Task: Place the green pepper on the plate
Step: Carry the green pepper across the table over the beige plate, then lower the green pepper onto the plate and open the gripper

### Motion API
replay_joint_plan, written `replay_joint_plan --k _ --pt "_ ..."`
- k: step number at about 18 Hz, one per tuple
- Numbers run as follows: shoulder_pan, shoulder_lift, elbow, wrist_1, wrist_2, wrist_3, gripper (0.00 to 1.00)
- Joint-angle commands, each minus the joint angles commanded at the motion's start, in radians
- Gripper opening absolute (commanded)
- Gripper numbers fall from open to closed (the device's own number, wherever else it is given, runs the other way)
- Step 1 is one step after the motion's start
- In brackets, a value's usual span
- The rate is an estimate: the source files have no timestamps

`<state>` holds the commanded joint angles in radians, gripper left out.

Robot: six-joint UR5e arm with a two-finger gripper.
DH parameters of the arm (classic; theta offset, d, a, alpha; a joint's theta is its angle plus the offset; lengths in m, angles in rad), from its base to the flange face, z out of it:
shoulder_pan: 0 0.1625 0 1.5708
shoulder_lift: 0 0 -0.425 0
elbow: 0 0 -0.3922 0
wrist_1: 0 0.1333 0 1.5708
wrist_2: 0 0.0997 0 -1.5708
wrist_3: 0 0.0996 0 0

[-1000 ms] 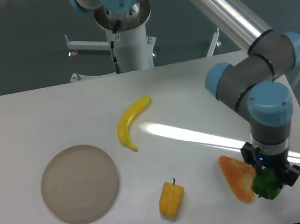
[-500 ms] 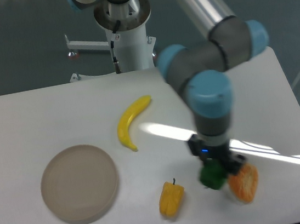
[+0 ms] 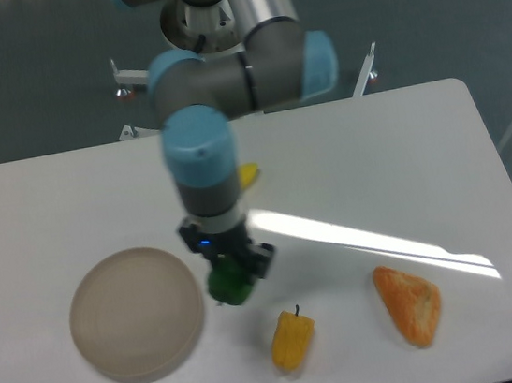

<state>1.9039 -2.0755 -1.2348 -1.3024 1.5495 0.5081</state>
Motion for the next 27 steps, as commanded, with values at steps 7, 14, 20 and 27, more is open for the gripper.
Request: replay_joint_plan --k 7,14,20,27 --pt "-0.057 -0.024 -0.063 0.146 -0.029 -0.069 0.35" --pt "-0.081 -0.081 -0.061 0.163 -0.02 -0.099 0.35" --pt "-0.086 -0.113 -0.078 0.21 -0.019 -0.103 0.35" --pt "-0.089 -0.12 -0.089 0.212 -0.005 -0.103 0.36"
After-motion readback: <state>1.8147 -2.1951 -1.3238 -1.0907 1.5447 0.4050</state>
